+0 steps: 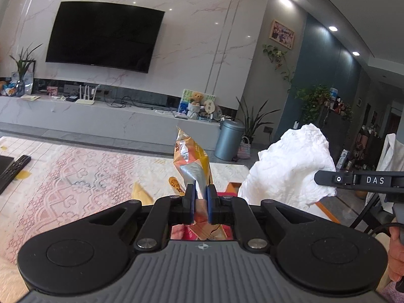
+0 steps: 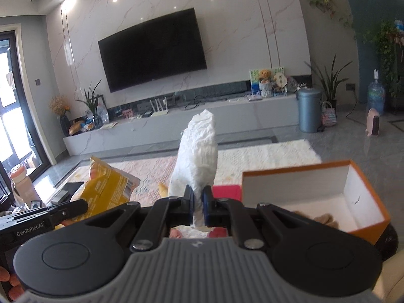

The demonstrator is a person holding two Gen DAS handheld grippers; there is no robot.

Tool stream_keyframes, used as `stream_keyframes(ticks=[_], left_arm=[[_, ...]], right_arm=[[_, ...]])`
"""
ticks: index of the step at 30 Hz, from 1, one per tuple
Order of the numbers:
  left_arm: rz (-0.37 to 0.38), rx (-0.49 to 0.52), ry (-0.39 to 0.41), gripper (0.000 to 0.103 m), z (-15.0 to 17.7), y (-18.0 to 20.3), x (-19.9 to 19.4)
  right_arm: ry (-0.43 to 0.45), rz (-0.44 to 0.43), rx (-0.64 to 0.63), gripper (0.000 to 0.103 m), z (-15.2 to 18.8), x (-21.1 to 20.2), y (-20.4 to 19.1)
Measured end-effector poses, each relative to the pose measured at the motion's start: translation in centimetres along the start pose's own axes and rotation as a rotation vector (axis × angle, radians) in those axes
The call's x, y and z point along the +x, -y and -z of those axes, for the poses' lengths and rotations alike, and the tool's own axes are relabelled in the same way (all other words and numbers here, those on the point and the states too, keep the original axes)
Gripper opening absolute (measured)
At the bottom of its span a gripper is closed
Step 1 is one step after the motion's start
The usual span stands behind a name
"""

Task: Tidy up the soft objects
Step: 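Carry the tissue and snack bag into the orange box and release them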

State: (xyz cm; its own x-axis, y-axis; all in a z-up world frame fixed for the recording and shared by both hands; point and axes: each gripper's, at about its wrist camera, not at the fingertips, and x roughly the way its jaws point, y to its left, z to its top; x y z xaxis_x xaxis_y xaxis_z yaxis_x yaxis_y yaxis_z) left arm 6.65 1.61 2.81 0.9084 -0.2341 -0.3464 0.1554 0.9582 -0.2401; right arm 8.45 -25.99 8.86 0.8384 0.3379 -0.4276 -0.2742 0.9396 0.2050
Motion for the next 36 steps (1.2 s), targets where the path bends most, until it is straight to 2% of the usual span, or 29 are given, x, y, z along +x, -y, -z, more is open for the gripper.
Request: stream_keyframes(ticks=[10, 18, 25, 28, 36], left_arm=[[0.095, 0.096, 0.026, 0.01, -2.6, 4.8, 4.1], [0.204, 0.1, -0.054, 0.01, -3.2, 8.3, 10.0], [0.238, 0.151, -0.182, 0.01, -1.4, 11.1, 16.9], [0.245, 0.138, -0.256, 0.01, -0.3, 11.1, 19.8], [0.184, 0.131, -0.429, 0.01, 2.2, 11.1, 25.6]], right_arm=[[0.069, 0.118, -0.061, 0.005, -4.3, -0.2, 4.1], [0.039, 0.227, -0.061, 0.005, -5.5, 2.4, 8.9], [-0.045, 0.296, -0.049, 0.005, -4.6, 6.2, 13.4], [-0.103, 0.308, -0.04, 0.005, -3.6, 9.2, 15.3], [-0.315, 0.191, 0.1, 0.005, -0.3, 17.5, 18.9]])
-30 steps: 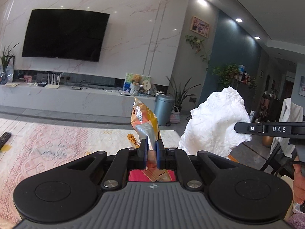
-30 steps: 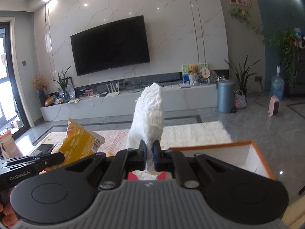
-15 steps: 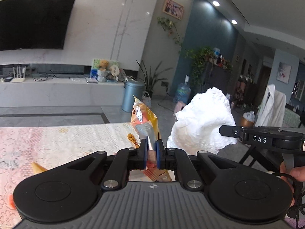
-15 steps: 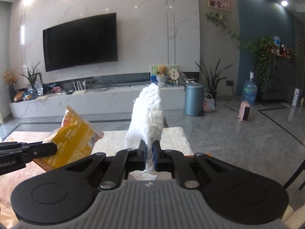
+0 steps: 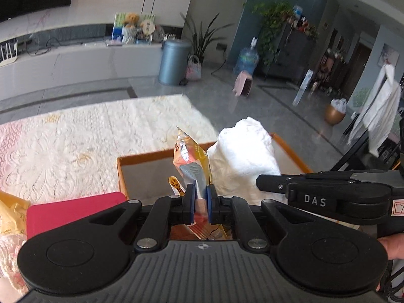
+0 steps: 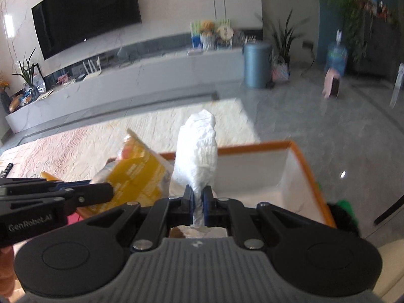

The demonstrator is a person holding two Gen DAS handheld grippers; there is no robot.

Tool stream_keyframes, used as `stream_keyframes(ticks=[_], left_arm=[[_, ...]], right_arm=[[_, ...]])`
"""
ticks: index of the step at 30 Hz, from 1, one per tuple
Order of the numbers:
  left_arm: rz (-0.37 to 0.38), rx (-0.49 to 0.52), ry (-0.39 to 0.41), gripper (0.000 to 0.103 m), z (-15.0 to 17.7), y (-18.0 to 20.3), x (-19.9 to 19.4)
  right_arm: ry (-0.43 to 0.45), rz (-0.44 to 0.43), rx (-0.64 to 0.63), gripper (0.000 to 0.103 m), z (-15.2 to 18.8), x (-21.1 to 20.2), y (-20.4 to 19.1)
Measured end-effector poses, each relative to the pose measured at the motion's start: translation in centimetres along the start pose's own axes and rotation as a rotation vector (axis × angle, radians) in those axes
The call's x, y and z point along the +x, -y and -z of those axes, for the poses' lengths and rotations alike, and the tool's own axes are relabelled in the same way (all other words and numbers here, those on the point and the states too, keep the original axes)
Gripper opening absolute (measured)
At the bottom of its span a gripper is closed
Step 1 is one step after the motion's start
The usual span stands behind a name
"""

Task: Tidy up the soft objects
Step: 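Carry the tissue and snack bag into the orange box and release them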

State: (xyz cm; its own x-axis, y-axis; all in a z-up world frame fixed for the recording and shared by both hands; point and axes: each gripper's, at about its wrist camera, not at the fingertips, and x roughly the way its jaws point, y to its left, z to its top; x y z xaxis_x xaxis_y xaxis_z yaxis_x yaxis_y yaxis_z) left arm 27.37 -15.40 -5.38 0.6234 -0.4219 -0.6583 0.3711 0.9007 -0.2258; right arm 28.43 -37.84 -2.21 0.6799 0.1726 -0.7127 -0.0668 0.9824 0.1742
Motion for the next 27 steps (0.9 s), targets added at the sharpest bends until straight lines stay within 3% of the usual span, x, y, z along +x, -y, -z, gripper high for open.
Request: stream_keyframes(ticks=[9, 16, 23, 27], left_arm=[[-0.043, -0.008, -0.14, 0.01, -0.7, 0.6, 3.4], [-0.077, -0.005, -0.223, 0.011, -1.0, 1.2, 5.4], [-0.118, 0.029, -0.224, 0.022, -1.3, 1.5, 5.1], [-0.13, 0.017, -0.178, 0.041, -1.7, 1.3, 3.5]], right_arm=[[-0.229, -0.028, -0.001, 0.005, 0.1, 6.7, 0.7], [-0.307, -0.013, -0.042, 0.007, 0.1, 8.5, 0.1], [-0.315, 0.017, -0.07, 0.022, 0.1, 9.0, -0.3], [-0.3, 0.075, -0.096, 0.053, -0.1, 8.1, -0.4]])
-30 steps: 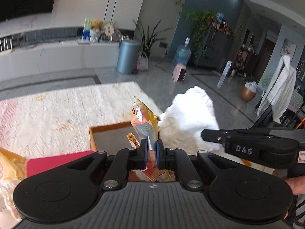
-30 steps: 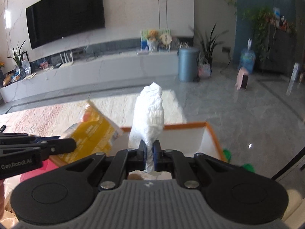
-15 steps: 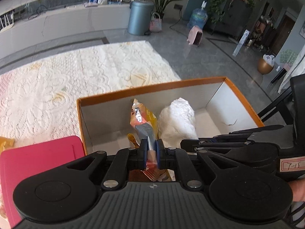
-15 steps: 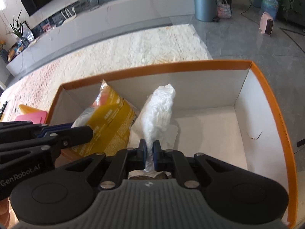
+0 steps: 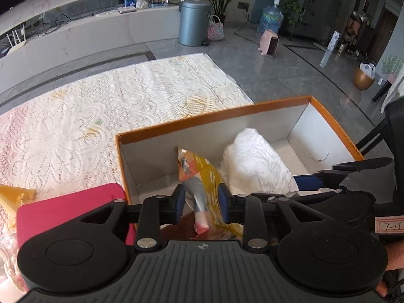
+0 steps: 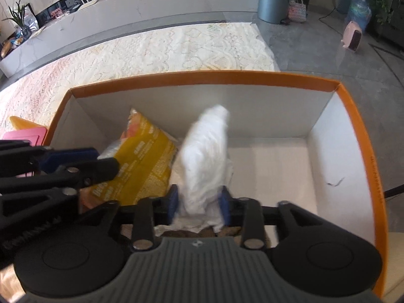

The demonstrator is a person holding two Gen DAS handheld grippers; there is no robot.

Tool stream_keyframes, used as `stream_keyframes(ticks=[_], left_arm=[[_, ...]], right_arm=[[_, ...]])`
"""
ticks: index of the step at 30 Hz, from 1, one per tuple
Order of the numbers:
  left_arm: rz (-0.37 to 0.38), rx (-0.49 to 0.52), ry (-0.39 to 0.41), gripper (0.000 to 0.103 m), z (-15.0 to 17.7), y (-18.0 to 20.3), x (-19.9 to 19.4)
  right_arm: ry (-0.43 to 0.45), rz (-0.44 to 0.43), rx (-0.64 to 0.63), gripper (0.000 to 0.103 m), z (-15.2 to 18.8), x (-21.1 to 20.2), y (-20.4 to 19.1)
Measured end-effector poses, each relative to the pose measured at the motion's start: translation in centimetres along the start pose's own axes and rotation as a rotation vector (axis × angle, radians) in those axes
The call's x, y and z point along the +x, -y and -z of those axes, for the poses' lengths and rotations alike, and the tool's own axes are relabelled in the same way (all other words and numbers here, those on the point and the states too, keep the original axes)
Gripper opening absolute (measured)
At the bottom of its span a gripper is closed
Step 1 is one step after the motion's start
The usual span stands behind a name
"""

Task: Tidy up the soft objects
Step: 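Carry the tissue and snack bag into the orange box and release them, then withdraw both tools from the box back over the bed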

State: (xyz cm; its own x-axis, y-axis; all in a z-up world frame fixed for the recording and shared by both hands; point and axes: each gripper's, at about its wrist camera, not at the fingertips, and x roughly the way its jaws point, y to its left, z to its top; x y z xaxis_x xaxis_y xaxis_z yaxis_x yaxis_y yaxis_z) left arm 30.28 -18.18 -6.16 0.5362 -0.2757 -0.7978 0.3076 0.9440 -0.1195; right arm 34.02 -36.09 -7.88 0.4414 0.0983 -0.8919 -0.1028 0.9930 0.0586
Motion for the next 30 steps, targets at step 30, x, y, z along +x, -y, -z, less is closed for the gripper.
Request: stream_keyframes(ticks=[30], left_arm=[[-0.047, -0.118, 0.475, 0.058, 9.7, -5.2, -18.6]], right_arm=[[0.538, -0.065, 0.059, 0.086, 11.4, -17.4, -9.9]])
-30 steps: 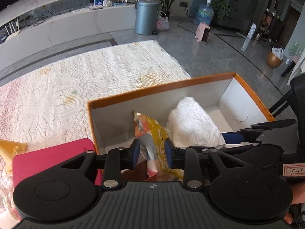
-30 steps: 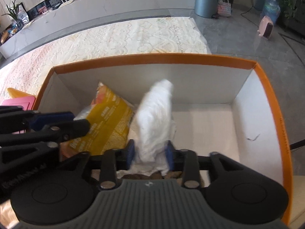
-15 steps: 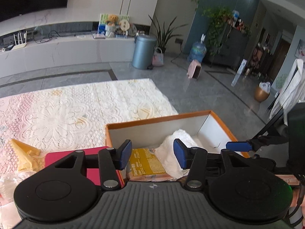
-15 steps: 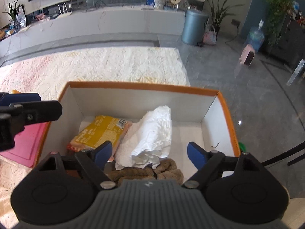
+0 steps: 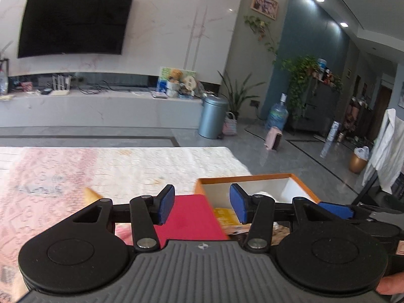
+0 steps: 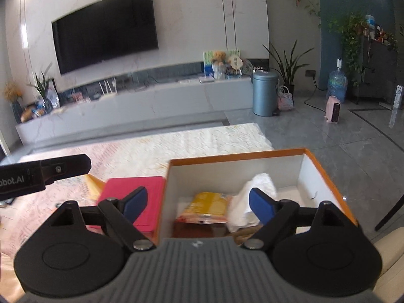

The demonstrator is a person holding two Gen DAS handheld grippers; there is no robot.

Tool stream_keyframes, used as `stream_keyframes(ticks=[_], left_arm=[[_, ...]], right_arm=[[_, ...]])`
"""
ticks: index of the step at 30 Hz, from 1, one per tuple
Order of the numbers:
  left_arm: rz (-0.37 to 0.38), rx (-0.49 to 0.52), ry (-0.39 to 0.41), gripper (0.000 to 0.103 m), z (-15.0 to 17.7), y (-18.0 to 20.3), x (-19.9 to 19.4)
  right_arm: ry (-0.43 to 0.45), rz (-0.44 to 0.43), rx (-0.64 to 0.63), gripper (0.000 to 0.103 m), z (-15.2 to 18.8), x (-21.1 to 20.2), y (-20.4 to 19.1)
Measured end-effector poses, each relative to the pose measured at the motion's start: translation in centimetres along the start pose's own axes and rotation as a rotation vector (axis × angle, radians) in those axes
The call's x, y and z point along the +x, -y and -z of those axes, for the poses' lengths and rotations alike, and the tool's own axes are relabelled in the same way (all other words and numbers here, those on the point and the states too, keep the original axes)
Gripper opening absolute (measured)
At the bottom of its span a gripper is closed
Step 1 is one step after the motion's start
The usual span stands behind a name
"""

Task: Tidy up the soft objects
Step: 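Withdraw both tools from the box back over the bed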

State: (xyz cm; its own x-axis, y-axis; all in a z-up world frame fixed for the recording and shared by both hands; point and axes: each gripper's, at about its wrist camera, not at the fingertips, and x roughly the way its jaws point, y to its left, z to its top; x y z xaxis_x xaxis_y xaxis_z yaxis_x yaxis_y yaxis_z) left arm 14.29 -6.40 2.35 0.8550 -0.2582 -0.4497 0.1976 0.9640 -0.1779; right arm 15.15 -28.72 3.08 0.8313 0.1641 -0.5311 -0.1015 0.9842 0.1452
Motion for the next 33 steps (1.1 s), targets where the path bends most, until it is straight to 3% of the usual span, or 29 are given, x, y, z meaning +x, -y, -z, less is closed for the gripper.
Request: stream_keyframes(ticks=[7, 18, 27, 33], left_arm=[[-0.122, -0.012, 0.011, 0.058, 2.8, -3.6, -3.7], [-0.247, -0.086, -0.072, 0.058, 8.2, -9.4, -7.1], [-0.224, -0.178, -0.192, 0.058, 11.9, -13.3, -8.3], [-0.218, -0.191, -0.21, 0.057, 12.5, -14.0, -8.1]], right_arm=[[0.031, -0.041, -0.031, 0.086, 4.2, -1.5, -5.3], [-0.023, -0.097, -0.137, 0.086, 8.2, -0.9, -11.8], [-0.143, -0.122, -0.262, 0.086, 11.5, 0.4, -15.6], [-0.192, -0.111, -0.304, 0.086, 12.4, 1.0, -16.6]])
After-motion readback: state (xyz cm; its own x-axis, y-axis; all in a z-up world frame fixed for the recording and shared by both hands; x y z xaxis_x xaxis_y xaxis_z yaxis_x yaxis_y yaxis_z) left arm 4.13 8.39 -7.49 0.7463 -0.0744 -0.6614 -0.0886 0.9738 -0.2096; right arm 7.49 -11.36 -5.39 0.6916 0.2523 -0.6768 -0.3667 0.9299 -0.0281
